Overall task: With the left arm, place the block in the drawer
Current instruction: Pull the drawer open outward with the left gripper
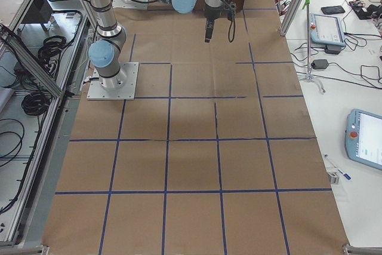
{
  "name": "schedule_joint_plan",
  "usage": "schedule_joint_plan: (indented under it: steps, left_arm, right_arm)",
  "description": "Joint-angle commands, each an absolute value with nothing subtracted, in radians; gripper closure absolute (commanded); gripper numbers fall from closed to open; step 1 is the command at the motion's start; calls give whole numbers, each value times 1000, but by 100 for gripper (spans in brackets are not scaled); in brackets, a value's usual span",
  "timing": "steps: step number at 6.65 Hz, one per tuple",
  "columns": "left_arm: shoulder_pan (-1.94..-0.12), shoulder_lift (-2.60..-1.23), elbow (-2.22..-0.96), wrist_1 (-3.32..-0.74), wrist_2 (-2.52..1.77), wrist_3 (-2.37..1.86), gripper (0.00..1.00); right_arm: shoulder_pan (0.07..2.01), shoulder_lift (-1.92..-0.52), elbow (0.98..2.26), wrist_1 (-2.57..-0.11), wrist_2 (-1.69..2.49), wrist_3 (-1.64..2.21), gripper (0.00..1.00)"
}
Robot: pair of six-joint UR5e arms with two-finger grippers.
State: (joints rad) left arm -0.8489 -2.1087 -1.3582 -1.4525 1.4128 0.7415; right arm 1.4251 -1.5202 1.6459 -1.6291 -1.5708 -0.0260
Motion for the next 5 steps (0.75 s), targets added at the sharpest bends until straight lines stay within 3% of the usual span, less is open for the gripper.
schedule_joint_plan:
  steps: [1,5]
  left_arm:
    - [-844,-2115,-1341,-1451,1440,746,2]
    - [-845,-2097,-1289,-1463,1479,744,2]
  right_arm:
    - [1425,-1520,1644,-1629,-1571,-26,0]
    - [1425,-1522,1646,-1629,-1571,-25,0]
